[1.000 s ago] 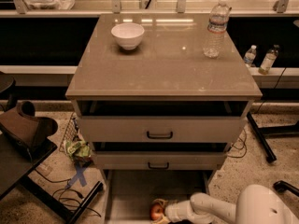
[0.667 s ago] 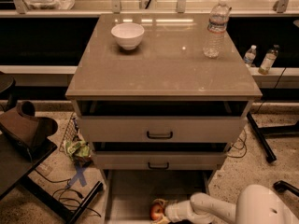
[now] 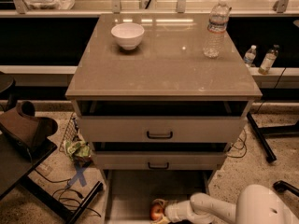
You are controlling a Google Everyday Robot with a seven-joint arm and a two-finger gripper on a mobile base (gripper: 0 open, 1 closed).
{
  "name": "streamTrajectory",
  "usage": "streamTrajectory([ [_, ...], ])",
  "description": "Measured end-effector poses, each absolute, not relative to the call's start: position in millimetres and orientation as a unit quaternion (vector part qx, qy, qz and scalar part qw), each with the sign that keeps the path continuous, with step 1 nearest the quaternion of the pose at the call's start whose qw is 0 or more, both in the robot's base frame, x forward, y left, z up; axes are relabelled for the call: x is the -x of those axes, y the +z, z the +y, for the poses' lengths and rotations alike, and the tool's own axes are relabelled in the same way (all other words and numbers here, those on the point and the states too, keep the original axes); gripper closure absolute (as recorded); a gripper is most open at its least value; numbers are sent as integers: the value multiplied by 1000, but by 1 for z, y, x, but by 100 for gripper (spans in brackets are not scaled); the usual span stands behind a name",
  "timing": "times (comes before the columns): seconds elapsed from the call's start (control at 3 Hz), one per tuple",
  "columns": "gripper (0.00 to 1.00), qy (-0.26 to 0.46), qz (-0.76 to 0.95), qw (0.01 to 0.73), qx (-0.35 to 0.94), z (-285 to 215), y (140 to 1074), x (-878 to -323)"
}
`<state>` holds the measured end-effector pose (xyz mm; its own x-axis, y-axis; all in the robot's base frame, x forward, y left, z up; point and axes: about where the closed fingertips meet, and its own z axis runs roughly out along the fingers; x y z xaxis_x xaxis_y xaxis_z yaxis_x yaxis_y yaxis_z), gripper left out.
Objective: Pick apple from bottom drawer and place on counter
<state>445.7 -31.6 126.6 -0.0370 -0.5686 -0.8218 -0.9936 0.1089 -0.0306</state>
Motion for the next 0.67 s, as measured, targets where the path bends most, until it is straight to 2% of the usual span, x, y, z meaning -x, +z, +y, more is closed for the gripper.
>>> streamTrajectory([
  [0.33,100,299,655,354,597,-32,130,-445],
  [0.67,100,290,654,352,604,-36,174,-440],
])
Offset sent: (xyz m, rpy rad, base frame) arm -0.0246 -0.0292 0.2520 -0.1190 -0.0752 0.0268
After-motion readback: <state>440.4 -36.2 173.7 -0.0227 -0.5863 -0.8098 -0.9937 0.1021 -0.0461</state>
